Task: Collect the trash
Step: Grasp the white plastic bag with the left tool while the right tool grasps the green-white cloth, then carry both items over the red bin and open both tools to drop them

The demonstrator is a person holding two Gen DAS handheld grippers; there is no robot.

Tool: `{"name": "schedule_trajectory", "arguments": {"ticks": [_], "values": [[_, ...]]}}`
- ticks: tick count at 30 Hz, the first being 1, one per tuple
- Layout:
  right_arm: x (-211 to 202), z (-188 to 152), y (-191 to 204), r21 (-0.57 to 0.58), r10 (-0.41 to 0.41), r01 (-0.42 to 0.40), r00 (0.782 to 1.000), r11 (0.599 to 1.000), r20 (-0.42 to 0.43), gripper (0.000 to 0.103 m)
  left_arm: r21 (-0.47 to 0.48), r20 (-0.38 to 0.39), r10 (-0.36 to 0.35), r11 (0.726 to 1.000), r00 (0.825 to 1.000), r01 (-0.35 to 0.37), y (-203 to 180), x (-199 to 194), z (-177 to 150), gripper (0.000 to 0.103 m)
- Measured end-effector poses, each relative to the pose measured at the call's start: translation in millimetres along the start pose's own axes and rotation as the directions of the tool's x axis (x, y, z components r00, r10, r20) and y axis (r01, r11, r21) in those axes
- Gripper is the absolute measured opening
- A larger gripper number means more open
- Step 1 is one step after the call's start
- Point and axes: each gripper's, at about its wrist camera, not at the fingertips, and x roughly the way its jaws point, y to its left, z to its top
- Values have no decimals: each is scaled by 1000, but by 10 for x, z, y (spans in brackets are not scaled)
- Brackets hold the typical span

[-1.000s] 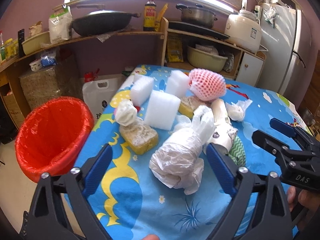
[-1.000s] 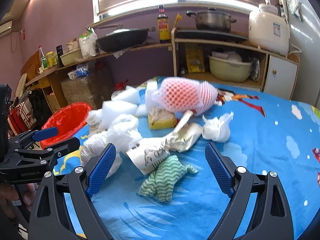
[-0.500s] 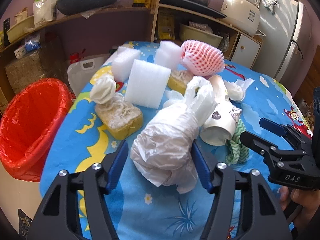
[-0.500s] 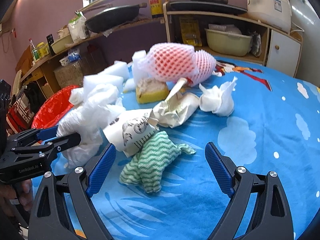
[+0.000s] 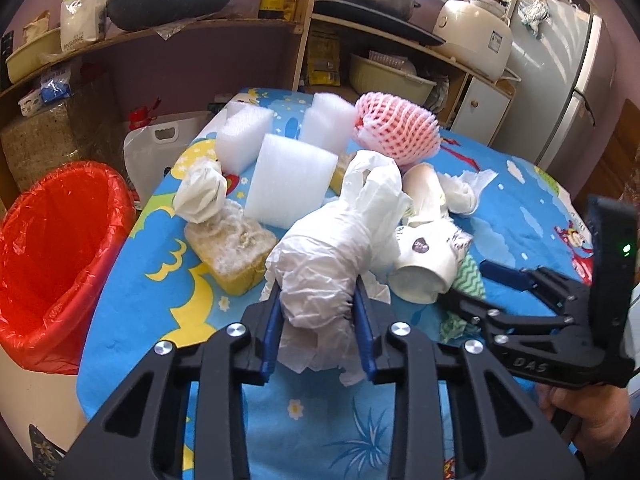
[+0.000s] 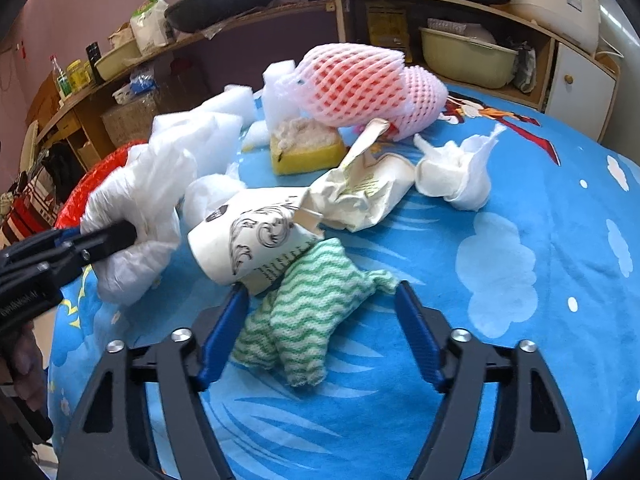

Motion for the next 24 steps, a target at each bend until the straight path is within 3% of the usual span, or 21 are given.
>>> {"name": "schedule_trajectory", "arguments": {"ticks": [2,5,24], "values": [[34,-5,27,-2,7,-7,1000,1000,-20,53,1,7,-2,1000,1000,2,5,-36,4,31],[32,-10,42,-1,0,0,1000,1000,-26,43,-4,17,-7,1000,1000,7,19,-90,13,31],[-599,243,214,0,-11,12,992,1000,125,40,-33,114,39,999,993,-35,228,-578,124,31]]}}
